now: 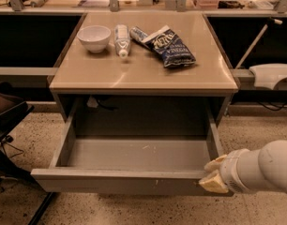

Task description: Open top drawer

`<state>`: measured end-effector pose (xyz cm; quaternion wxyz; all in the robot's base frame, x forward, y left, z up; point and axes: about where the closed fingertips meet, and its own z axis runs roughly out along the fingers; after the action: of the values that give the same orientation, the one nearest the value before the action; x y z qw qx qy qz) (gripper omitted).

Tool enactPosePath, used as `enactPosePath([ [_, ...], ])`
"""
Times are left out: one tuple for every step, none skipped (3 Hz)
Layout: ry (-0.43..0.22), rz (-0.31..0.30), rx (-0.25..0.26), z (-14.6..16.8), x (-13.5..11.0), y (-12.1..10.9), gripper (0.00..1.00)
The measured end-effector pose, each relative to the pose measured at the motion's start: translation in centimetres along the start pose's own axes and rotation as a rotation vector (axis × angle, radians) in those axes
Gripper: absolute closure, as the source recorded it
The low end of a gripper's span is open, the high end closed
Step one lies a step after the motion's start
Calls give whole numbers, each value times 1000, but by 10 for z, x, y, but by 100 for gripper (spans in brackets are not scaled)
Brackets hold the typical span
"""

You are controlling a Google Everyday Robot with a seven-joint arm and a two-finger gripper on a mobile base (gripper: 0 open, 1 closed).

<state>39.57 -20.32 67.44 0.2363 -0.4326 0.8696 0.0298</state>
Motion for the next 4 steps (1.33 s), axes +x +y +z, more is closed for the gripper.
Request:
enactPosePath([
  [0,0,0,0,-3,2,100],
  [16,-1,-12,-1,4,3,100],
  [16,-1,-12,-1,2,6,100],
  [16,-1,-12,-2,0,7,100],
])
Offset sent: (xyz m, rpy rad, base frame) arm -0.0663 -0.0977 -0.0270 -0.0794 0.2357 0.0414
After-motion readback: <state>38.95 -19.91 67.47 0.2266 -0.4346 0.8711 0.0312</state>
